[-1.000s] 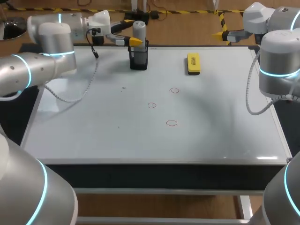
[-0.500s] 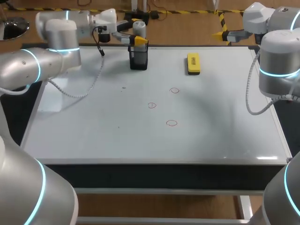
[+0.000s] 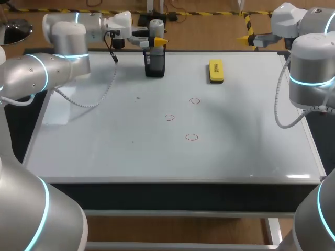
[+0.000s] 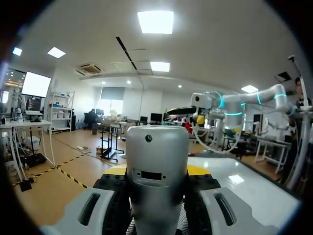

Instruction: Pick up the inspection probe, press it on each red-marked spot on the whiteboard one by one, put down the probe, pick up the eraser, and wipe off all the red marks.

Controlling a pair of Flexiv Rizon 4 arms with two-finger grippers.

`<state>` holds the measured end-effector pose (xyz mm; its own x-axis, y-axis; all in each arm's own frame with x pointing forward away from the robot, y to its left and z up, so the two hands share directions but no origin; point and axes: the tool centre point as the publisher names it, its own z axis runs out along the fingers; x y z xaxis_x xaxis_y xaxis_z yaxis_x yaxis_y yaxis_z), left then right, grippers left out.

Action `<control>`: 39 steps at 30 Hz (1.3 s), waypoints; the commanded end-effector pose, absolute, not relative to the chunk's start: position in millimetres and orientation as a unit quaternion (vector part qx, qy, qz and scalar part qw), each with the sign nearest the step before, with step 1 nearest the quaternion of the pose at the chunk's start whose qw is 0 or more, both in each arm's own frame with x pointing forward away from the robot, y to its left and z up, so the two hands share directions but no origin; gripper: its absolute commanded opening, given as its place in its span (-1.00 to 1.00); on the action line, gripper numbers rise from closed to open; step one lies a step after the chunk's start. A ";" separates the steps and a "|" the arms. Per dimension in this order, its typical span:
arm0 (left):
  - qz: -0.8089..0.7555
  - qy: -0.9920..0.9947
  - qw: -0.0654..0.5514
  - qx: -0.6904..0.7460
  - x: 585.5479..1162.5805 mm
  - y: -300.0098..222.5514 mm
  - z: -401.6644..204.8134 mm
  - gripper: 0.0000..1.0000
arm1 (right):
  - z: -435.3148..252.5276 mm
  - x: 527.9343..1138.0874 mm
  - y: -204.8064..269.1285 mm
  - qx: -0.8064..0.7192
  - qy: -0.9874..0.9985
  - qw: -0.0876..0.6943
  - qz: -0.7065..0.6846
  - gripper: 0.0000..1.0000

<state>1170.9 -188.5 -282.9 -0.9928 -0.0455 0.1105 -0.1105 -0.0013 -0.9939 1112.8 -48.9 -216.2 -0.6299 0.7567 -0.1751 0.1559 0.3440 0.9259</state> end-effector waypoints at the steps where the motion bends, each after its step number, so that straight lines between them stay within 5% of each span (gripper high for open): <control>1: 0.705 -0.708 0.026 0.044 1169.1 -190.1 -277.8 -1.00 | -216.2 1113.4 -49.2 0.300 0.760 0.307 0.487 1.00; 39: 0.705 -0.698 -0.067 0.105 1105.9 -135.8 -155.0 -1.00 | -216.2 1113.4 -49.2 0.300 0.760 0.307 0.487 1.00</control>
<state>1127.0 -152.8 -159.8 -0.9983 0.0017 0.0584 -0.0584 -0.0177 -0.9981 1112.8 -48.9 -216.2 -0.6300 0.7566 -0.1751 0.1559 0.3441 0.9259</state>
